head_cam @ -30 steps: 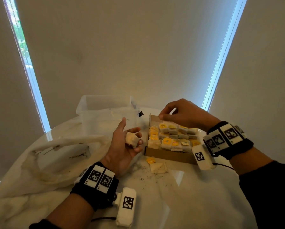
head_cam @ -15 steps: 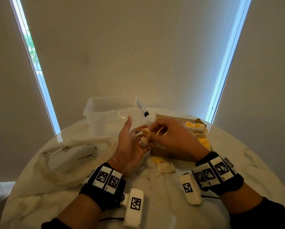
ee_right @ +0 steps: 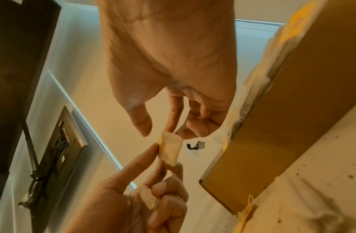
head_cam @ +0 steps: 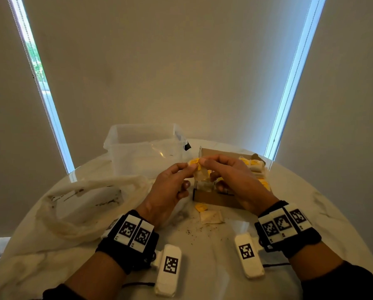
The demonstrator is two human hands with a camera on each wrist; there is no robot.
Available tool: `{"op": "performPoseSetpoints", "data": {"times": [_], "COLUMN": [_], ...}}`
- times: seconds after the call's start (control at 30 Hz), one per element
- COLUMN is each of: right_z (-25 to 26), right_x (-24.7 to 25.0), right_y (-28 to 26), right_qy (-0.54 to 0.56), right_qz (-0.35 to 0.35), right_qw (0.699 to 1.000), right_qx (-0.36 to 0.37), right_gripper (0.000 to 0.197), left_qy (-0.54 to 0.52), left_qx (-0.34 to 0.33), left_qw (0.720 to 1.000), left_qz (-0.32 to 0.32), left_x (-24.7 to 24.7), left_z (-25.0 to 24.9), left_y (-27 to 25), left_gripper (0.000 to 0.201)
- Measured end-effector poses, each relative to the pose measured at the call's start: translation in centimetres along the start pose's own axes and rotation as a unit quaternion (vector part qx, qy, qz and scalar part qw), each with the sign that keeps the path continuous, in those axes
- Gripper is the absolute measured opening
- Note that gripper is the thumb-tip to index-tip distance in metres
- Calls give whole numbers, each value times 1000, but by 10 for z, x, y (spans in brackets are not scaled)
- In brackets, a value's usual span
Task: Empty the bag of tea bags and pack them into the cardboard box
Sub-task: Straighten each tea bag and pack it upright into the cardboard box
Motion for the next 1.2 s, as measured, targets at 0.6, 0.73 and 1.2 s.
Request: {"op": "performPoseSetpoints", "data": {"times": [0.6,0.73,1.2], "right_z": [6,4,8], "right_x": [31,19,-4], "right_y": [13,20,34], "right_qy": [-213,-308,-450], "right_qz": [-21,42,137], "right_qw": [977,950,881], "right_qx": [22,-6,-59], "right_gripper": [15,15,28], "left_qy": [93,121,166], "left_qx": [14,45,96], "left_qw": [995,991,981], "left_qz": [-26,-22,-8], "left_x": [9,11,6], "left_z": [7,14,18], "left_y": [4,5,0], "left_gripper": [22,28,25]}}
Point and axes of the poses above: each hand's wrist, its own y-axis towards the middle knuckle, its own x-axis out of the back of the hand, z = x × y, the point moved 5 cm from there along y, towards the middle knuckle, and after that the axes turned 1 degree about x, right-handed, at the moved point
